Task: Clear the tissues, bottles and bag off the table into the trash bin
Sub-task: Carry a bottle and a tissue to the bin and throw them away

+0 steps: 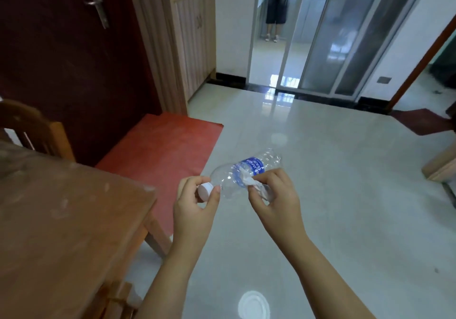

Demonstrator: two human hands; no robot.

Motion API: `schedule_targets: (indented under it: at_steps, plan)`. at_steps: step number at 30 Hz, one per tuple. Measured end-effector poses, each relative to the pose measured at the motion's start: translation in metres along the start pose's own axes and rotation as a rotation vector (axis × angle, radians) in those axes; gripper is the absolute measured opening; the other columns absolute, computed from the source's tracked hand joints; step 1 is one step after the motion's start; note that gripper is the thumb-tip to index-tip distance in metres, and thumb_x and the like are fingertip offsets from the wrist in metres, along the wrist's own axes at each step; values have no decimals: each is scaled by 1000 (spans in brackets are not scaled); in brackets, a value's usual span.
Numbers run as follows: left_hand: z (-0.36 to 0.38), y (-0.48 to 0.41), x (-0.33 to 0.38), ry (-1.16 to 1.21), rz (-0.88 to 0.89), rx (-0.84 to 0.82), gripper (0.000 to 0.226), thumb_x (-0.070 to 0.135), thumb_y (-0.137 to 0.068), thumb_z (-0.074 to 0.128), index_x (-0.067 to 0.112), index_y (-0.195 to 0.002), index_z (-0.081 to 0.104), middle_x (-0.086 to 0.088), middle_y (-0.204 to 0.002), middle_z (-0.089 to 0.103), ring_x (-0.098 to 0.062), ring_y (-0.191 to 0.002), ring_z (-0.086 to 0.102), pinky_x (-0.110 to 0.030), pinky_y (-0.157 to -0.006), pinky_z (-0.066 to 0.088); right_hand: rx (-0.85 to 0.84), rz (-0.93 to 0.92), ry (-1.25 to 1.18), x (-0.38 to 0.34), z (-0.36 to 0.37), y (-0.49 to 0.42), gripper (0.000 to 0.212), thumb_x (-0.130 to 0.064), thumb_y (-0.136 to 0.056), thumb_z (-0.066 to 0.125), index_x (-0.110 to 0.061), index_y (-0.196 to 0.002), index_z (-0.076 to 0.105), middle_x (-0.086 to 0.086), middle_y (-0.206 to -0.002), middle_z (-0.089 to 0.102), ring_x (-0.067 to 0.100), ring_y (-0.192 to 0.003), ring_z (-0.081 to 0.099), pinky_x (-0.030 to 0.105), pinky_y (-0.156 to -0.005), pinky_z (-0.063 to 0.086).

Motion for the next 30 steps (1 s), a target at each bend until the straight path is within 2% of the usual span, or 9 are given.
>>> schedule_targets:
  at_steps: [2, 6, 10, 12, 16, 20, 24, 28, 30]
  plan:
    - [13, -22, -11, 13, -31, 18, 30, 6, -78, 71, 33, -80, 56, 10, -87, 54, -7, -75, 54, -18, -67, 45, -45, -10, -15, 14, 18, -19, 2, -10, -73, 61, -11, -75, 62, -1, -76, 52, 18, -71, 51, 16, -63, 36]
    - [44, -69, -34, -24, -79, 55, 31, 4, -78, 70, 32, -78, 56, 9, -86, 54, -10, -76, 55, -19, -68, 44, -103, -12, -41, 50, 47, -75, 9, -20, -75, 56, -13, -77, 61, -5, -77, 50, 10, -73, 47, 9, -66, 33]
    - [84, -135, -52, -12, -118, 112, 28, 5, -77, 70, 30, -76, 58, 9, -86, 56, -13, -75, 57, -24, -67, 47, -139, -45, -77, 88, 70, -145, 12, -22, -75, 54, -13, -78, 61, -4, -78, 53, 9, -75, 49, 10, -68, 35]
    - [105, -173, -50, -22, -113, 117, 21, 7, -78, 70, 25, -78, 60, 7, -88, 56, -9, -75, 56, -20, -65, 46, -160, -50, -96, 105, 80, -185, 13, -25, -75, 54, -15, -78, 61, -4, -79, 53, 9, -75, 49, 9, -68, 35]
    - [125, -249, -38, -46, -39, 174, 17, 9, -78, 71, 22, -77, 59, 5, -87, 55, -1, -72, 54, -10, -61, 42, -169, -55, -138, 123, 103, -266, 7, -15, -73, 62, -16, -80, 62, -4, -80, 55, 8, -76, 51, 8, -68, 35]
    - [117, -299, -48, -25, -61, 285, 14, 30, -74, 72, 26, -77, 59, 6, -88, 55, -3, -74, 56, -13, -64, 45, -232, -101, -216, 121, 145, -321, 12, -12, -72, 62, -18, -82, 63, -4, -82, 57, 1, -83, 52, 5, -71, 35]
    - [94, -339, -80, -95, -106, 374, 8, 21, -75, 66, 22, -78, 59, 2, -88, 57, -5, -77, 56, -13, -67, 43, -358, -138, -273, 113, 208, -354, 14, -12, -73, 63, -22, -82, 61, -7, -84, 58, 0, -84, 53, 5, -72, 34]
    - [57, -391, -117, -161, -90, 454, 10, 36, -70, 59, 28, -76, 56, 2, -84, 58, -6, -76, 56, -12, -66, 43, -437, -163, -294, 104, 283, -389, 9, -15, -73, 62, -17, -82, 63, -5, -82, 58, 8, -81, 53, 11, -71, 37]
    - [34, -420, -137, -168, -97, 489, 9, 39, -69, 58, 34, -76, 55, 4, -85, 58, -5, -76, 57, -12, -66, 43, -460, -194, -285, 95, 324, -406, 8, -13, -73, 62, -15, -80, 63, -3, -79, 57, 6, -79, 51, 11, -69, 36]
Point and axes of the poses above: each hand's wrist, its own y-axis away from the middle knuckle, its own z-axis out of the palm, x = y × z, the point moved 3 cm from there along -y, towards the middle knuckle
